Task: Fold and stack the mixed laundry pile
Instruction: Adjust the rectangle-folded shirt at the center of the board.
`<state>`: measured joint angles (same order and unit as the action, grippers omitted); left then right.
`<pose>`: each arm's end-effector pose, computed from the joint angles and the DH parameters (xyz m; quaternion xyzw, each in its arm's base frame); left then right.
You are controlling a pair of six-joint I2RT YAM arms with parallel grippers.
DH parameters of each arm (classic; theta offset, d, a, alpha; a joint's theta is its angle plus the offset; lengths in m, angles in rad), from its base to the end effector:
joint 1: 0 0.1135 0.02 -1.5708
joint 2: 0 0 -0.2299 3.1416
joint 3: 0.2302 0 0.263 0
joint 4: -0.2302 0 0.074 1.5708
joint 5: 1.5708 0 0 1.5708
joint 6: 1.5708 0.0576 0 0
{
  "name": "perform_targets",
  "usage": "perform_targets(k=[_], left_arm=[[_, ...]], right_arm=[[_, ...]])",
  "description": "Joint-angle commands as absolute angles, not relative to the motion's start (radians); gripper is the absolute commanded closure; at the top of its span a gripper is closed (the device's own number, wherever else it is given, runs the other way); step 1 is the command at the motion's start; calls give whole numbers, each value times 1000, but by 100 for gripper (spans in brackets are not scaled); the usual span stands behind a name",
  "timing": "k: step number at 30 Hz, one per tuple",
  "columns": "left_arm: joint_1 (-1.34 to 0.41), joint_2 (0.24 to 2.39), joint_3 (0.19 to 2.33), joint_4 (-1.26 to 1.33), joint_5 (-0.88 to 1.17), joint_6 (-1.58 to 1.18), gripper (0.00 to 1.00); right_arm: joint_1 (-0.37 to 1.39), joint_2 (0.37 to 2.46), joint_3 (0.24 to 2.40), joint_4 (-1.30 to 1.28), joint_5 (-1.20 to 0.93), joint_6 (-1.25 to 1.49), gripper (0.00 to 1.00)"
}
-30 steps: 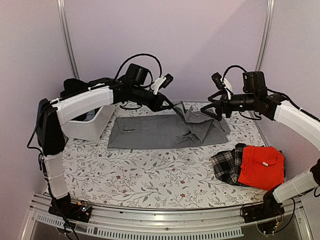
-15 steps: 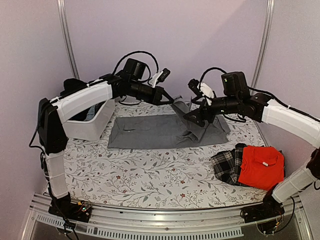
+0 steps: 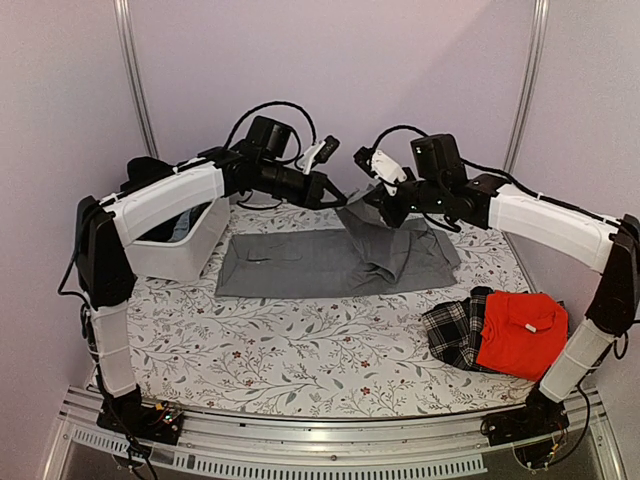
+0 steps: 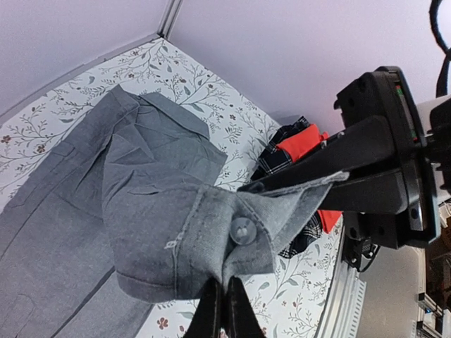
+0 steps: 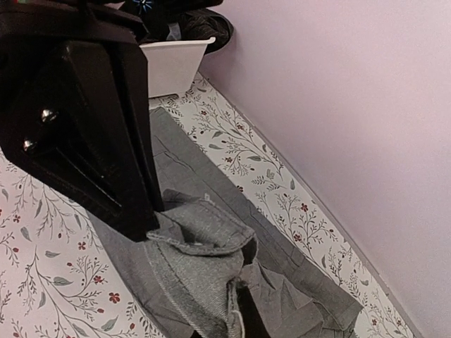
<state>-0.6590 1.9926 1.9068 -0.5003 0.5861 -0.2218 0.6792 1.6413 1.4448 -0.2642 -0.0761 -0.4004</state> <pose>0.3568 -0.3167 0.2936 0.3163 0.7940 -0.4232 0.3008 0.3215 0.2652 0.2933 -0.4537 0.7182 0.1052 0.5170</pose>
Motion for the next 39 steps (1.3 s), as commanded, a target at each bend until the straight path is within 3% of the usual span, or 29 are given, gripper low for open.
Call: perform_targets(k=[1,6,7,8,16,28,39], left_arm=[[-622,1954,1905,-487,517,-234,86],[-561,1827,1718,-351,323,-327,28],[-549,1794,1670,-313,297,-338,5],[-539,1764,1633,-285,274,-340,1],[-500,1681,1526,-285,217,-322,0],[-464,1686,1463,-307,192,-289,0],[-423,1742,1493,-333,206,-280,0]], right_arm=[[670,1694,1520,-170,-35,-435,100],[644,1760,1624,-104,-6,-411,100],[640,1782,1663,-97,31,-402,100],[637,1812,1692,-89,52,-392,100],[578,1986,1877,-36,170,-346,100],[509,2093,1939,64,224,-362,100],[519,2085,1913,-105,-100,-394,100]])
